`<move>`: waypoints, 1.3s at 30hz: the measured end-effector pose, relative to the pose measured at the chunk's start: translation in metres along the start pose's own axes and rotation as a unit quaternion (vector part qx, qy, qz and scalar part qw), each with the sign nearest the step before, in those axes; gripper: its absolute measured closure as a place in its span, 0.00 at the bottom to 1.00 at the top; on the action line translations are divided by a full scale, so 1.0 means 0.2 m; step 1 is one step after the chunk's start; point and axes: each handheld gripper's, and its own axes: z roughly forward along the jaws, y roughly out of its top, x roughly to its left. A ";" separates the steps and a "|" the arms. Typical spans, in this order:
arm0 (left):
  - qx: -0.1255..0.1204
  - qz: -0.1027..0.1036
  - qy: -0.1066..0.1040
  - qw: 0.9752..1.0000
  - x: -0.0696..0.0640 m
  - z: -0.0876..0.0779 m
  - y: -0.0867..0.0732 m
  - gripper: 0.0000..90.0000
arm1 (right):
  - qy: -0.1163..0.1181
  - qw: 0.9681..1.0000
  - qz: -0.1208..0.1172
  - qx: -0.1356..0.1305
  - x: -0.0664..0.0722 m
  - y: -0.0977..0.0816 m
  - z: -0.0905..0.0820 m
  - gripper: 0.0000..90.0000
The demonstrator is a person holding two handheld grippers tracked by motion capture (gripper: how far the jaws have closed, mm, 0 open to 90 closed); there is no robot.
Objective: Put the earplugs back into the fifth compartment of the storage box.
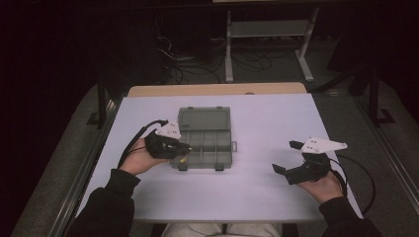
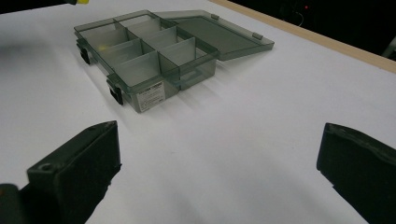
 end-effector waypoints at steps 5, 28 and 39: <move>-0.004 -0.024 0.008 1.000 0.04 -0.01 -0.08 0.90 | 0.000 1.000 0.000 0.001 0.00 0.00 0.00 0.00; -0.042 -0.072 0.023 0.996 0.08 -0.03 -0.20 0.60 | 0.000 1.000 0.000 0.000 0.00 0.00 0.00 0.00; -0.119 -0.096 0.043 0.987 0.05 -0.16 -0.26 0.25 | 0.001 1.000 0.001 -0.001 0.00 0.00 0.00 0.00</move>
